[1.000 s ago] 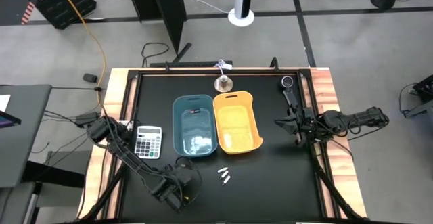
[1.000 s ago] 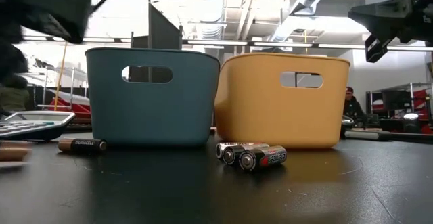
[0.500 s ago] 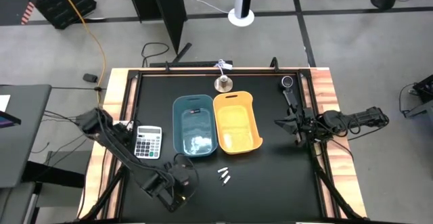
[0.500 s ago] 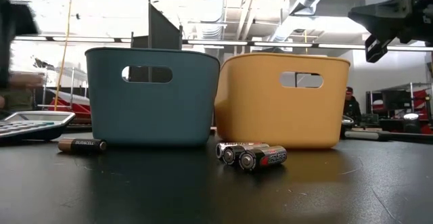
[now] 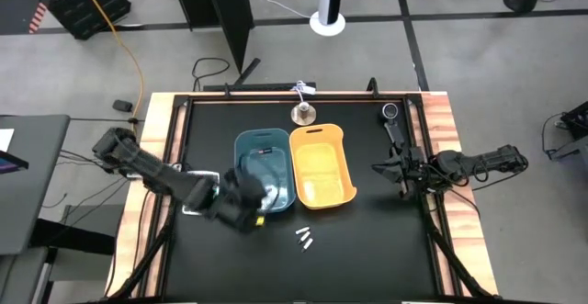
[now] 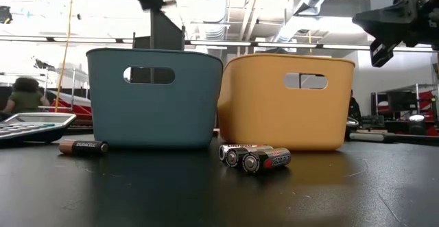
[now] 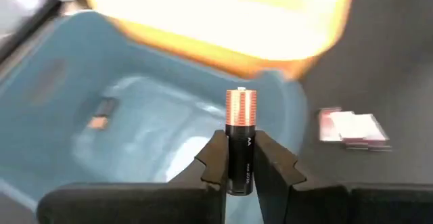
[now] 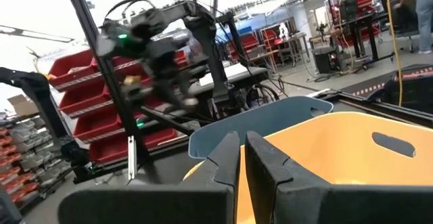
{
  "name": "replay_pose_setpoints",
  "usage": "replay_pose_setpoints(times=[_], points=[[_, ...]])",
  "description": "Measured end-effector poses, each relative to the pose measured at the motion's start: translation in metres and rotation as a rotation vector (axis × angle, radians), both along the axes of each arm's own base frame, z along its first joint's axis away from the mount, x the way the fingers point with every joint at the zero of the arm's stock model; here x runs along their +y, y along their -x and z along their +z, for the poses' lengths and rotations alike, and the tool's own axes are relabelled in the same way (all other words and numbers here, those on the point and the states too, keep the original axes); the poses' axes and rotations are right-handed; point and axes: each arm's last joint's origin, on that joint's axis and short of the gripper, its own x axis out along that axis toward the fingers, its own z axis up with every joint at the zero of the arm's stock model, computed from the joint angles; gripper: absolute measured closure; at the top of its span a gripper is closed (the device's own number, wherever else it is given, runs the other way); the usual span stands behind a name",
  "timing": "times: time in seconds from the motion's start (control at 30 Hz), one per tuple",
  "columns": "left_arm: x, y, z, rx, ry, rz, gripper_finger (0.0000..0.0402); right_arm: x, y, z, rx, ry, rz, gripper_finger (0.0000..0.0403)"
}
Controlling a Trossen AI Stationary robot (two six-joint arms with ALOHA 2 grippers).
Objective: Sort batteries
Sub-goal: Put the bottom black battery into the blue bin, then put the black battery into the blue bin
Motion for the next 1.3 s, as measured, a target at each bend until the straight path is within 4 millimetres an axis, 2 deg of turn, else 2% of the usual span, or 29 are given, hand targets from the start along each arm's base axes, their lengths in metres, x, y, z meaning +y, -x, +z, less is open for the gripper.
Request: replay_pose_setpoints(times=[0.1,0.2,0.33,0.43,0.53,0.63,0.77,0.87,1.0,1.1,1.3], points=[[0.025,-0.006,-0.007,0.086,-0.054,0.011,0.0340,0.000,0.000,-0.001,0.013,0.002,0.000,0.0359],[0.039,-0.006,-0.010,0.155,-0.092,0.018,0.0271,0.000,0.000,-0.001,0.013,0.002,0.000,0.0359],[0.046,-0.006,-0.011,0.205,-0.075,-0.009,0.0181,0.000,0.000,-0.001,0.013,0.000,0.001,0.0359],[0.043,-0.002,-0.007,0.223,-0.064,-0.003,0.0147,0.000,0.000,-0.001,0.013,0.000,0.000,0.0359],[0.028,0.007,0.005,0.220,-0.073,-0.026,0.0142,0.000,0.000,-0.002,0.023,0.002,0.000,0.0359],[0.000,0.018,0.015,0.200,-0.083,-0.126,0.0153,0.000,-0.001,-0.005,0.049,0.008,0.000,0.0359],[-0.037,0.036,0.012,0.158,-0.041,-0.197,0.0174,0.000,-0.001,-0.007,0.068,0.016,0.000,0.0359],[-0.058,0.046,-0.005,0.132,0.028,-0.144,0.0188,0.000,-0.001,-0.007,0.068,0.021,-0.001,0.0359],[-0.083,0.052,-0.039,0.100,0.078,-0.062,0.0196,0.000,-0.001,-0.007,0.068,0.023,-0.001,0.0359],[-0.099,0.050,-0.068,0.125,0.074,-0.031,0.0197,0.000,-0.001,-0.007,0.068,0.023,-0.001,0.0359],[-0.115,0.037,-0.107,0.129,-0.005,-0.013,0.0197,0.000,-0.001,-0.006,0.067,0.023,-0.001,0.0359]])
